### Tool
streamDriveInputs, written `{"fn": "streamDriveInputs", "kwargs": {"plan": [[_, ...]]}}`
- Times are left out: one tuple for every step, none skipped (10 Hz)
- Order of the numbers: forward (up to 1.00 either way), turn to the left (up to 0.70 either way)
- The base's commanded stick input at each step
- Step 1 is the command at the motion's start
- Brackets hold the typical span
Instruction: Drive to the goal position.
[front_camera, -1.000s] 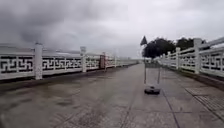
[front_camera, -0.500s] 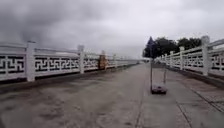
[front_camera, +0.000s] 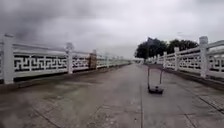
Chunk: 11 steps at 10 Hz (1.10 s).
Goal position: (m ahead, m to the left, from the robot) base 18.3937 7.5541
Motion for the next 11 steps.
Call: {"fn": "streamDriveInputs", "kwargs": {"plan": [[0.69, -0.13], [0.69, -0.11], [0.69, 0.01], [0.69, 0.01], [0.69, 0.01], [0.69, 0.01], [0.69, 0.01], [0.69, 0.01], [0.69, 0.01], [0.69, 0.01], [0.69, 0.01]]}}
